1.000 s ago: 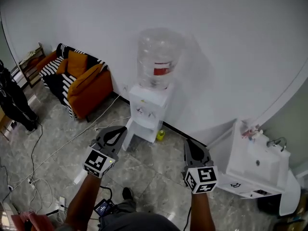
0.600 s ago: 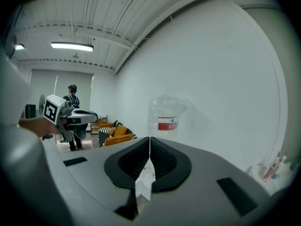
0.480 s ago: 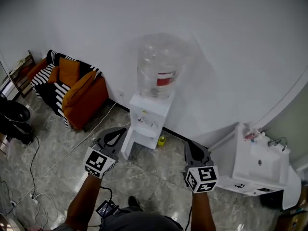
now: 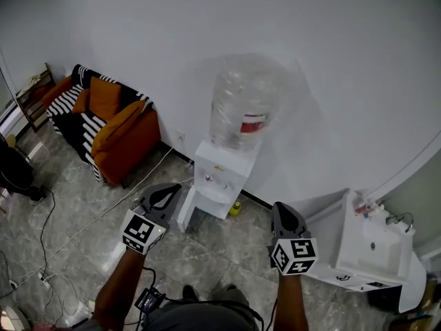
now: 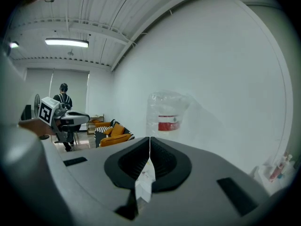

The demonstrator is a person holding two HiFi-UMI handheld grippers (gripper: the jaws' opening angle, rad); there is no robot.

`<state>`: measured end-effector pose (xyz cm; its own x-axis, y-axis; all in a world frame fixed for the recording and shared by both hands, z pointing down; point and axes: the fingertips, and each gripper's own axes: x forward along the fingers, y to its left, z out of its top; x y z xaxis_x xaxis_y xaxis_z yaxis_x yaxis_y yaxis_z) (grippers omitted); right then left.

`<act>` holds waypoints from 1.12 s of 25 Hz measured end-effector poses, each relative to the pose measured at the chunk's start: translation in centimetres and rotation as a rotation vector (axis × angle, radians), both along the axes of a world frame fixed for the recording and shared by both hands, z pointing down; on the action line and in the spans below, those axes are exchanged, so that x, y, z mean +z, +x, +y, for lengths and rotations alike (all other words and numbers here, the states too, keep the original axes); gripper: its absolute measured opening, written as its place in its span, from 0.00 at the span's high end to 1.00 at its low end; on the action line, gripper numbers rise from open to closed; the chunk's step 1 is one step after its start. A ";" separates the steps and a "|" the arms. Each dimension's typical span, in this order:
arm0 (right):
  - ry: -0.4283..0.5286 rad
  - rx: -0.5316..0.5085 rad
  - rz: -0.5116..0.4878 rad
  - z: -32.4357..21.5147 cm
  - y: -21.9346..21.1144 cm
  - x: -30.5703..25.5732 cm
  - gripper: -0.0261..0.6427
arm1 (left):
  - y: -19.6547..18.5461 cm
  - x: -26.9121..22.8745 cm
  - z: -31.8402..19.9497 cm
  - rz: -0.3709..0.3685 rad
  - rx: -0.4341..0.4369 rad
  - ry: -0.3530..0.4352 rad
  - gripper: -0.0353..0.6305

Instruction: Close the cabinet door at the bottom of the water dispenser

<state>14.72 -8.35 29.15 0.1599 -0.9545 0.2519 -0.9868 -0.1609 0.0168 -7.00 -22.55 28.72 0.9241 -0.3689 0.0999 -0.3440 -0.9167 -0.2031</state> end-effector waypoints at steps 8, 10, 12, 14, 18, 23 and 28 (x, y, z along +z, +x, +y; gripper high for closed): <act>-0.036 -0.040 -0.038 -4.5 3.1 3.5 0.92 | 0.6 3.5 -3.9 -0.057 -0.080 -0.042 0.92; -0.049 -0.058 -0.046 -6.1 3.9 4.8 0.92 | 0.7 4.5 -5.0 -0.070 -0.113 -0.056 0.92; -0.063 -0.076 -0.048 -7.5 4.7 6.0 0.92 | 0.9 5.8 -5.9 -0.080 -0.140 -0.081 0.92; -0.072 -0.085 -0.055 -8.8 5.4 7.0 0.92 | 1.3 7.0 -6.8 -0.098 -0.153 -0.100 0.92; -0.099 -0.096 -0.070 -11.1 6.9 9.2 0.92 | 1.9 9.3 -8.9 -0.128 -0.187 -0.131 0.92; -0.129 -0.083 -0.083 -12.8 8.3 12.1 0.92 | 2.2 13.5 -10.6 -0.167 -0.208 -0.191 0.92; -0.175 -0.067 -0.089 -13.7 9.4 16.3 0.92 | 2.2 19.1 -11.9 -0.218 -0.219 -0.258 0.92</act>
<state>24.13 -22.03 45.40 0.0677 -0.9025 0.4254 -0.9940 -0.0977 -0.0490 -4.75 -34.47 47.87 0.7732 -0.4924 0.3996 -0.5115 -0.8567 -0.0660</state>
